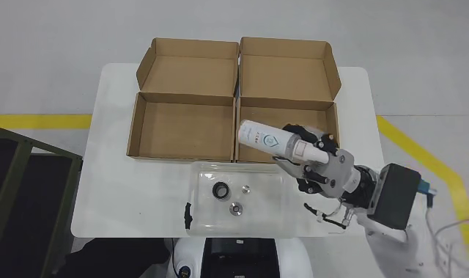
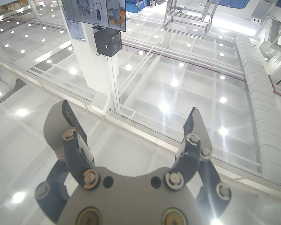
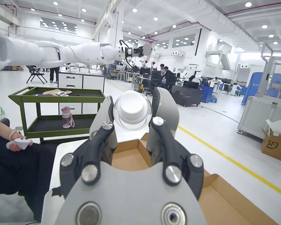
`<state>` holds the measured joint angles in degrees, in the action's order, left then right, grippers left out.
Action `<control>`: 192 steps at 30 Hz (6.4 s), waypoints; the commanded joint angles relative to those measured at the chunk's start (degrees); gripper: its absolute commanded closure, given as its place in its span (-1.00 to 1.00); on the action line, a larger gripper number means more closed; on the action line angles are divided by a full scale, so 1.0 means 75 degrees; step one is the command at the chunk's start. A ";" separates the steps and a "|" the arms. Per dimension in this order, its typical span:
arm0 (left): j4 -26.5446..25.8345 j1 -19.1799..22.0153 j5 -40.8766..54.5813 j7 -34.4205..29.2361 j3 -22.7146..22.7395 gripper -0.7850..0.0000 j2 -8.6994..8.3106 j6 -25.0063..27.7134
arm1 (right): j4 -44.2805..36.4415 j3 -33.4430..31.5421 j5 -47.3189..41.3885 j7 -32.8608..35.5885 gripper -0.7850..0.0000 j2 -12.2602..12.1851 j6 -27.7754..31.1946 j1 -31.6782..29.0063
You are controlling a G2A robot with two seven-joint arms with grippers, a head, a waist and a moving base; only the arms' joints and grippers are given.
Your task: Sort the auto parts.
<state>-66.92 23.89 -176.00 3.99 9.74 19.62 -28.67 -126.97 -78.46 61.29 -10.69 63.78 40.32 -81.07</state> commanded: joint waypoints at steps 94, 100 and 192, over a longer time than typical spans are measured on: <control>0.0000 0.0000 0.0000 0.0000 0.0000 -1.00 0.0000 0.0000 | 0.0460 0.1753 0.1247 0.5088 -1.00 0.0148 -0.0859 0.0505; 0.0000 0.0000 0.0000 0.0000 0.0000 -1.00 0.0000 0.0000 | 0.0180 0.1810 0.1658 0.4867 -1.00 0.0077 -0.0577 -0.0005; 0.0000 0.0000 0.0000 0.0000 0.0000 -1.00 0.0000 0.0000 | 0.0977 0.2060 0.2543 0.4957 1.00 -0.0186 -0.0386 -0.0126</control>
<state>-66.92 23.89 -176.00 3.99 9.74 19.62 -28.67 -118.57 -62.42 80.29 27.10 62.50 37.50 -81.52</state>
